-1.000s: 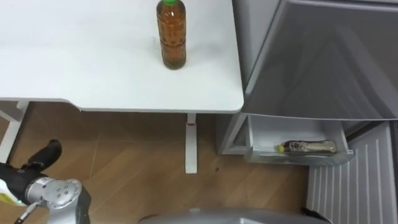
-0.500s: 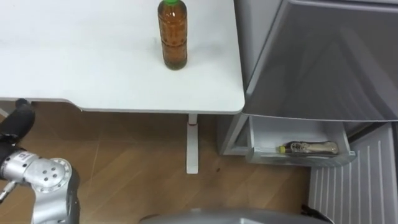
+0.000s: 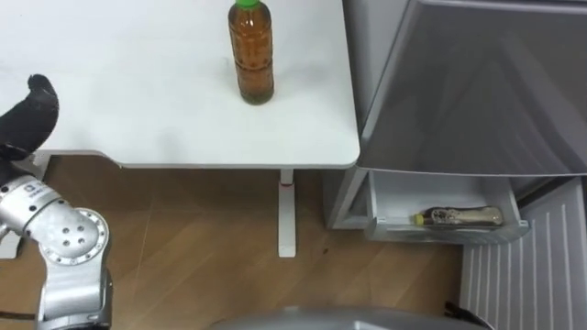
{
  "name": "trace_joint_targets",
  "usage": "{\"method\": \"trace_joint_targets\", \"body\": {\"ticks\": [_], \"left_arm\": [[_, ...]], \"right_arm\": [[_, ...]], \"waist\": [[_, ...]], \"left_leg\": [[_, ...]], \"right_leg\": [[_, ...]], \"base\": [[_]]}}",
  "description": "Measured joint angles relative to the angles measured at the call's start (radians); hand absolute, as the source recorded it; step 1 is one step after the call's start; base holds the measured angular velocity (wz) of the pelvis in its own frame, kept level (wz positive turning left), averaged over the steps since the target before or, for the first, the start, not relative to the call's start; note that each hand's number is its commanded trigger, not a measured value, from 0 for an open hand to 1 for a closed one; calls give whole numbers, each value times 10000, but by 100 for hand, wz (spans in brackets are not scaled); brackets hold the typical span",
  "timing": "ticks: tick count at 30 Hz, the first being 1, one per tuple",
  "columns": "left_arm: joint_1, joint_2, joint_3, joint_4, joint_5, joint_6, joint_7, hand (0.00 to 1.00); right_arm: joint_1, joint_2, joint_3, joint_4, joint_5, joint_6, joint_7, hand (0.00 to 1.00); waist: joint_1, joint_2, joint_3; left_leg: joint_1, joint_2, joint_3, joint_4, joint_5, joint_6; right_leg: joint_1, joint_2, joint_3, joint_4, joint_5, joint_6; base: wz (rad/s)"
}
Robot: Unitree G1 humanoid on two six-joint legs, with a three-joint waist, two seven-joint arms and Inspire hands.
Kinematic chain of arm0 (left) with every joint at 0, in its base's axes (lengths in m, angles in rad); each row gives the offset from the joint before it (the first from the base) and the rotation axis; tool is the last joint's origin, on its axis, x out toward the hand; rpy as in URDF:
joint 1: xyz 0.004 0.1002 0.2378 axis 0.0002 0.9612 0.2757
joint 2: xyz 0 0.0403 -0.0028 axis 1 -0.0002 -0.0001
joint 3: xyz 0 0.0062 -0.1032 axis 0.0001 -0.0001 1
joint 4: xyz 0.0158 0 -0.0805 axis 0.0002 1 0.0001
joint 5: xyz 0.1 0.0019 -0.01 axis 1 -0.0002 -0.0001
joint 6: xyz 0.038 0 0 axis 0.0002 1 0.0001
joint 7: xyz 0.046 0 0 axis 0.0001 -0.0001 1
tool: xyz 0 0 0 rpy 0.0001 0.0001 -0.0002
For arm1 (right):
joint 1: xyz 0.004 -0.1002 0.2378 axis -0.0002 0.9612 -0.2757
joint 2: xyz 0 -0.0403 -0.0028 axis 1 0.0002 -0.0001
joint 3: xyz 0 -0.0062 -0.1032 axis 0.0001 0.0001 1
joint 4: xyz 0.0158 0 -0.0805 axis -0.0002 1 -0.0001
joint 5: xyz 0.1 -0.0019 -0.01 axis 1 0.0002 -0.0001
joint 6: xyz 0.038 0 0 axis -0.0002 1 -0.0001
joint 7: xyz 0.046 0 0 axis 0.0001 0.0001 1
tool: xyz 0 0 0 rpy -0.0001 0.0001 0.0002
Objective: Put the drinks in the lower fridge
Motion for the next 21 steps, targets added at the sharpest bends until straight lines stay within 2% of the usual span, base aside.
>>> {"method": "trace_joint_targets", "body": {"ticks": [10,16,21], "left_arm": [[-101,-2,-459,-254,-11,0,-1462,0],[-613,11,-805,-256,-128,27,-2248,0],[-721,18,-1338,-254,-248,219,-2847,0]], "right_arm": [[-408,-10,-102,567,-104,-232,291,0],[-584,-17,-94,805,-120,-233,397,0],[-610,-18,-72,789,-119,-224,434,0]], "waist": [[-258,25,90],[-300,-10,79],[-345,-78,38]], "left_leg": [[0,-12,-17,-3,2,2],[-25,-13,-12,-4,2,2],[-5,-13,85,3,5,2]], "right_leg": [[-28,10,109,-32,-4,5],[-57,17,144,-46,-5,8],[-59,15,173,-37,-6,8]], "base": [[-1],[-1],[-1]]}}
